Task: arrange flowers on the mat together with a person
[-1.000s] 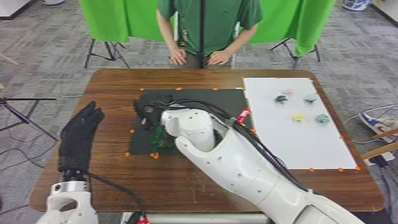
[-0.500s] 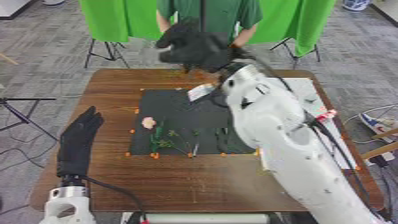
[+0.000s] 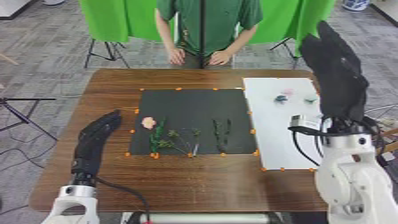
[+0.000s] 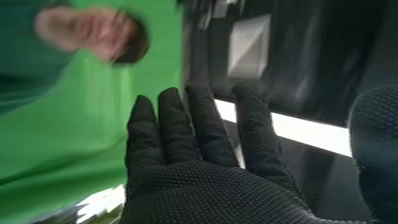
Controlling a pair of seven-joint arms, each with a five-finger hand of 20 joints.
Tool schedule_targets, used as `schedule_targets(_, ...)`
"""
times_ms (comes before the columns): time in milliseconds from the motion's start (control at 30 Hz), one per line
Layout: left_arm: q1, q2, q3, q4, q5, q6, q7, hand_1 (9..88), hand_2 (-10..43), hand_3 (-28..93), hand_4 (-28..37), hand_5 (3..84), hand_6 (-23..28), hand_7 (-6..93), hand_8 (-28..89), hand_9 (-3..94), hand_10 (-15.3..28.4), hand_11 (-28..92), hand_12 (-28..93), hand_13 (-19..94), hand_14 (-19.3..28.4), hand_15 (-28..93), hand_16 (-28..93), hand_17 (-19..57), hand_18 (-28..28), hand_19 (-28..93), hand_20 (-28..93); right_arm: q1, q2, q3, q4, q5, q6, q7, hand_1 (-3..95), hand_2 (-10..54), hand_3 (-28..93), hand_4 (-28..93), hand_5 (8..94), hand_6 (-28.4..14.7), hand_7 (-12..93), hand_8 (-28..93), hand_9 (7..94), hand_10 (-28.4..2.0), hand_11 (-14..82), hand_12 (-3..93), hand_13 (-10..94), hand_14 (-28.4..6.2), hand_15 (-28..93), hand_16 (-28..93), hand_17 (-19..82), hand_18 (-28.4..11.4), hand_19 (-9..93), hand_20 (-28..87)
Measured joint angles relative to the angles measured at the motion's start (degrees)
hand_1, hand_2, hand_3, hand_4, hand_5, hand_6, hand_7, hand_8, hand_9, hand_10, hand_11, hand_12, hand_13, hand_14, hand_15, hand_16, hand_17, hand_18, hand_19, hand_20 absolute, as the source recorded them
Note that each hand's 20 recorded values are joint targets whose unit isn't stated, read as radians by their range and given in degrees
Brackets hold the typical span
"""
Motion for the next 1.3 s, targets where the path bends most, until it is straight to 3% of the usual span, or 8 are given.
schedule_targets(67, -0.45, 0.0, 1.15, -0.29, 1.68, 0.29, -0.99, 26.2, -6.1, 62, -20.5, 44.5, 3.8, 12.6, -5, 42.7, 12.2, 14, 15, 32, 15.0, 9, 4, 3.2, 11.5, 5, 17, -5.02, -1.36, 0.13, -0.05, 3.57, 0.58, -0.4, 3.8, 3.9, 81, -20, 35.0, -0.4, 7, -9, 37.5, -14.4, 3.2, 10.6, 27, -12.3, 5, 15, 17, -10.6, 1, 26)
schedule_targets(100, -0.69, 0.0, 1.64, -0.32, 1.78, 0.28, -1.09, 26.2, -6.1, 62, -20.7, 44.5, 3.9, 12.7, -5, 42.7, 12.3, 14, 15, 32, 14.9, 9, 4, 3.2, 11.5, 5, 17, -7.5, -1.6, -0.17, -0.05, 3.97, 0.96, -0.58, 3.7, 4.0, 81, -20, 34.9, -0.4, 7, -9, 37.6, -14.4, 3.3, 10.6, 27, -12.2, 5, 15, 16, -10.5, 1, 26)
schedule_targets(333, -1.92, -0.1, 3.18, -0.51, 0.98, -0.37, -1.06, 26.1, -5.9, 62, -20.7, 44.7, 4.0, 12.5, -6, 42.9, 12.3, 14, 15, 32, 15.0, 9, 4, 3.1, 11.5, 6, 17, -19.56, -1.57, -2.66, 1.02, 1.71, 2.61, -1.14, 3.2, 4.2, 81, -21, 34.8, -0.5, 8, -9, 37.7, -14.4, 3.4, 10.5, 27, -12.1, 6, 14, 16, -10.4, 2, 25)
schedule_targets(1067, -3.52, -0.57, 4.24, -0.3, 0.48, -1.27, -0.13, 26.4, -6.0, 62, -20.1, 44.7, 3.9, 12.5, -6, 43.0, 12.4, 14, 14, 33, 15.0, 9, 4, 3.2, 11.4, 6, 17, -16.02, -0.73, -4.35, 2.44, 2.33, 2.38, -2.39, 3.1, 3.8, 83, -20, 35.7, -0.6, 9, -9, 38.7, -14.6, 3.7, 10.9, 28, -12.1, 8, 14, 16, -11.1, 2, 25)
schedule_targets(1300, -2.95, -0.59, 3.67, -1.04, 0.21, -1.24, 0.02, 27.0, -6.6, 63, -19.6, 44.7, 4.0, 12.5, -5, 43.0, 12.4, 14, 14, 33, 15.1, 9, 4, 3.6, 11.2, 6, 17, -16.28, -0.78, -4.13, 2.38, 2.23, 1.81, -2.5, 3.0, 3.7, 83, -20, 36.6, -0.5, 9, -9, 40.0, -14.7, 4.0, 11.0, 29, -12.1, 8, 14, 16, -11.1, 2, 25)
